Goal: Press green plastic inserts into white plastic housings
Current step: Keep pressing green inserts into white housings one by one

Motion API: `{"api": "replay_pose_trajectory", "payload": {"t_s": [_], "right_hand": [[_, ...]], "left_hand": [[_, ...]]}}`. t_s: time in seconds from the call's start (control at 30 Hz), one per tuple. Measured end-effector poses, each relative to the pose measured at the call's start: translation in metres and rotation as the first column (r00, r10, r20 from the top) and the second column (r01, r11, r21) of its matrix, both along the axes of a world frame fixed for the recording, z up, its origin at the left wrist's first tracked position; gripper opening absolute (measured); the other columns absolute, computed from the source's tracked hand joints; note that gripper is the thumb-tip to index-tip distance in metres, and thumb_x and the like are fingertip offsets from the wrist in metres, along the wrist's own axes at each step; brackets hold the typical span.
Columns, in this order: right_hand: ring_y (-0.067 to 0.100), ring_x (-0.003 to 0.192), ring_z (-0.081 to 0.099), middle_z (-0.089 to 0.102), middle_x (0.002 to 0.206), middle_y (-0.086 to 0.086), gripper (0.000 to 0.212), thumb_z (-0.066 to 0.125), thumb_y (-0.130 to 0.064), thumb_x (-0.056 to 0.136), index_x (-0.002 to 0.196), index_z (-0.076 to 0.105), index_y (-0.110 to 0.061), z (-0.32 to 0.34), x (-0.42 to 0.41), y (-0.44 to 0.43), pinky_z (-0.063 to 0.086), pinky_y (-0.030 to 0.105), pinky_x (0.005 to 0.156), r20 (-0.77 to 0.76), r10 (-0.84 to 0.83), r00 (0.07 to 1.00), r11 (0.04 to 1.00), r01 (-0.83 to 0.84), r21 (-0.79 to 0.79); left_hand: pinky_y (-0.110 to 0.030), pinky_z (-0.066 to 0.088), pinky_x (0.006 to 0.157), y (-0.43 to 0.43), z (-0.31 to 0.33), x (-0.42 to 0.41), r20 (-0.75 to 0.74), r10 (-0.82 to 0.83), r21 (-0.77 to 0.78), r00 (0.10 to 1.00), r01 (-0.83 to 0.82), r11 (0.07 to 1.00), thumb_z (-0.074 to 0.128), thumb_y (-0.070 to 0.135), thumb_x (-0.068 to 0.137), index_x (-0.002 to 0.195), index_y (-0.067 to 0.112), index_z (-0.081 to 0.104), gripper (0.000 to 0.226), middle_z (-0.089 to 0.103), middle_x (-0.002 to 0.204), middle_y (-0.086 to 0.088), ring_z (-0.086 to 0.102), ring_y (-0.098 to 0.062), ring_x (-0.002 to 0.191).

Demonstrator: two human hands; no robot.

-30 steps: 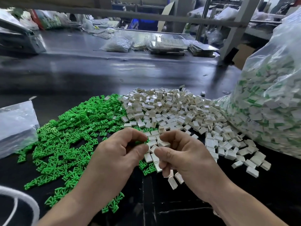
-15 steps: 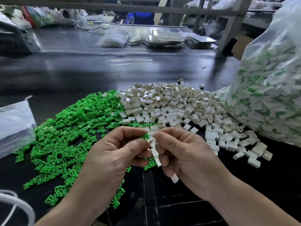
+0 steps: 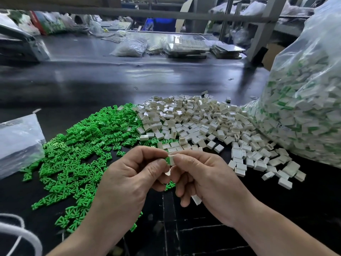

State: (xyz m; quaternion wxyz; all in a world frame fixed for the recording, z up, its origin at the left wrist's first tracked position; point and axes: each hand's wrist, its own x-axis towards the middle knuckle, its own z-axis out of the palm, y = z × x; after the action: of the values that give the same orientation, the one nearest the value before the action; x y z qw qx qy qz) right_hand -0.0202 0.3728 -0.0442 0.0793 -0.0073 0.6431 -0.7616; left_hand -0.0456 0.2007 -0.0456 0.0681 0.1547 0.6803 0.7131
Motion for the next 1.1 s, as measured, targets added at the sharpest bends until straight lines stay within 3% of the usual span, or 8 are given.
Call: {"api": "replay_pose_trajectory", "payload": {"t_s": [0.13,0.27,0.5,0.6,0.7,0.8,0.93,1.1], "right_hand": [[0.020,0.062,0.058,0.062,0.076,0.007,0.025,0.057,-0.022,0.101,0.095,0.073,-0.003,0.0000,0.0012,-0.0002,0.052,0.030,0.049,-0.052,-0.026,0.998,0.988,0.034,0.148],[0.021,0.064,0.061,0.064,0.080,0.017,0.036,0.057,-0.033,0.100,0.091,0.071,-0.001,-0.0026,0.0018,0.0018,0.054,0.034,0.055,-0.111,-0.044,0.993,0.972,0.069,0.226],[0.016,0.061,0.059,0.063,0.077,0.006,0.028,0.063,-0.032,0.094,0.093,0.073,-0.006,-0.0044,0.0008,0.0025,0.050,0.025,0.047,-0.041,0.052,0.998,0.998,-0.053,-0.045],[0.013,0.056,0.056,0.062,0.069,0.004,0.027,0.061,-0.036,0.096,0.085,0.071,-0.014,-0.0027,0.0025,0.0013,0.048,0.022,0.045,-0.031,0.163,0.986,0.980,-0.166,-0.113],[0.009,0.053,0.054,0.062,0.068,-0.002,0.028,0.062,-0.035,0.094,0.099,0.073,-0.010,-0.0011,0.0039,0.0017,0.044,0.019,0.041,-0.003,0.164,0.986,0.975,-0.163,-0.151],[0.008,0.051,0.051,0.060,0.066,-0.004,0.034,0.062,-0.034,0.093,0.113,0.070,-0.007,-0.0011,0.0051,0.0016,0.041,0.019,0.038,0.017,0.148,0.989,0.981,-0.144,-0.133],[0.008,0.049,0.050,0.059,0.066,-0.003,0.037,0.063,-0.033,0.091,0.111,0.067,-0.002,0.0012,0.0068,0.0000,0.040,0.019,0.037,0.022,0.131,0.991,0.987,-0.128,-0.096],[0.007,0.049,0.050,0.060,0.066,-0.002,0.039,0.062,-0.032,0.091,0.112,0.066,0.000,0.0036,0.0097,-0.0023,0.039,0.019,0.037,0.023,0.117,0.993,0.985,-0.113,-0.129]], "left_hand": [[-0.021,0.055,0.060,-0.0014,-0.0012,-0.0004,-0.039,0.018,-0.049,0.999,-0.020,0.999,0.068,0.034,0.072,0.091,0.028,0.074,0.020,0.073,0.078,-0.005,0.070,-0.019,0.069],[-0.022,0.055,0.058,-0.0028,0.0012,0.0002,-0.026,0.008,-0.041,1.000,-0.009,0.999,0.069,0.037,0.071,0.091,0.028,0.075,0.023,0.073,0.078,-0.006,0.070,-0.020,0.068],[-0.029,0.053,0.051,-0.0001,0.0041,-0.0009,0.221,-0.129,0.246,0.967,0.073,0.967,0.078,0.030,0.075,0.098,0.011,0.073,0.030,0.068,0.075,-0.017,0.066,-0.026,0.061],[-0.028,0.052,0.047,0.0010,0.0049,0.0003,0.308,-0.311,0.384,0.899,0.181,0.905,0.072,0.029,0.082,0.111,0.008,0.069,0.036,0.066,0.074,-0.017,0.066,-0.024,0.058],[-0.027,0.054,0.046,-0.0008,0.0059,0.0000,0.356,-0.437,0.477,0.826,0.242,0.845,0.066,0.025,0.088,0.116,0.005,0.066,0.035,0.068,0.077,-0.017,0.069,-0.025,0.061],[-0.028,0.055,0.045,-0.0001,0.0078,0.0002,0.374,-0.454,0.512,0.809,0.228,0.828,0.069,0.027,0.086,0.113,0.003,0.068,0.036,0.069,0.076,-0.020,0.070,-0.026,0.060],[-0.027,0.052,0.040,0.0020,0.0083,0.0012,0.409,-0.401,0.493,0.820,0.172,0.853,0.066,0.026,0.080,0.099,0.005,0.073,0.029,0.067,0.066,-0.019,0.067,-0.024,0.050],[-0.028,0.054,0.042,0.0033,0.0065,0.0001,0.381,-0.446,0.550,0.810,0.190,0.814,0.082,0.024,0.072,0.101,0.004,0.071,0.037,0.067,0.066,-0.019,0.067,-0.026,0.051]]}}
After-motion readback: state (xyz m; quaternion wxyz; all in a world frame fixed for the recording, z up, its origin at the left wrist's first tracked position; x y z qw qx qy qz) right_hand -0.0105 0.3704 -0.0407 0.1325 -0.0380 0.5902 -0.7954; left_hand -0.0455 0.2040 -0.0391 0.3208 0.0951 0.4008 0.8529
